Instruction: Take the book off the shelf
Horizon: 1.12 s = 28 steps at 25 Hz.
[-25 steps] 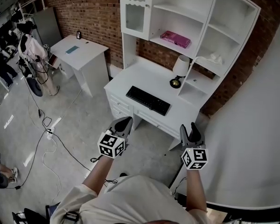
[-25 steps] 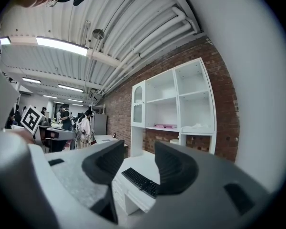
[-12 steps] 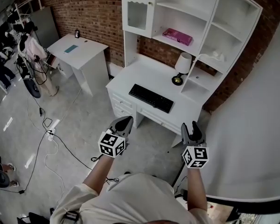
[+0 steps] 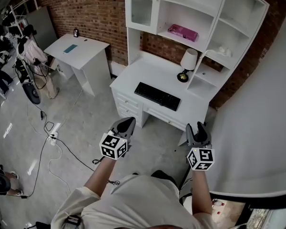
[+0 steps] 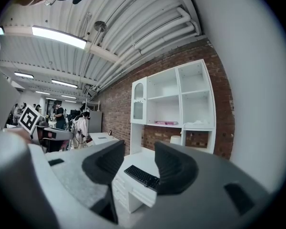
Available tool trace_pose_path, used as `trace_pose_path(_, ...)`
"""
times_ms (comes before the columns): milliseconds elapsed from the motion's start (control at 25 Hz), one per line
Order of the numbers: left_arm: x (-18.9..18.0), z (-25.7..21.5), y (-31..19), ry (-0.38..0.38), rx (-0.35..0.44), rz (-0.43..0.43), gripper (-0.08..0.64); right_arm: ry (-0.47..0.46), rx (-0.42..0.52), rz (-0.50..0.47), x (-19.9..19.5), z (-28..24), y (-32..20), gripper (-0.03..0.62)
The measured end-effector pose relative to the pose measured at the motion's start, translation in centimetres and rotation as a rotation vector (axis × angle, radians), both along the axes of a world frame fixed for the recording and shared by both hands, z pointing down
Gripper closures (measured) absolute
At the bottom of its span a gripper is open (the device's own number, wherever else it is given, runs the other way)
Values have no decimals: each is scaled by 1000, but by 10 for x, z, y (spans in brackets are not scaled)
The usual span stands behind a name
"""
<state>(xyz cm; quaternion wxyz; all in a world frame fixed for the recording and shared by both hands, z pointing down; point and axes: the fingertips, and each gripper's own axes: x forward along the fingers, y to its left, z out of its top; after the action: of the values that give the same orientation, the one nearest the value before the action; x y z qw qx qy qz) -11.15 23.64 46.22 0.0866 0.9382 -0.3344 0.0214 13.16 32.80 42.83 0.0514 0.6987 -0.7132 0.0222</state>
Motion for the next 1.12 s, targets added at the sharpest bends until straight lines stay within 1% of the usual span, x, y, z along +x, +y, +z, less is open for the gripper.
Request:
trace_pose_path(280,5,1,-16,14,-9,5,566,11,0,10,6,-2,-13,407)
trace_pose_path(520,22,0,-45,15,-11,-6,566,9,-4,-2,23,1,-46,407)
trace_pose_path(840,64,-4,-99,11,-10,-33,566,5,-12,-35,64,3,-108,407)
trace_pose_path(1120,107,-3,-142,5,-11,-50,566,4,-12,-60,112,1,-158,407)
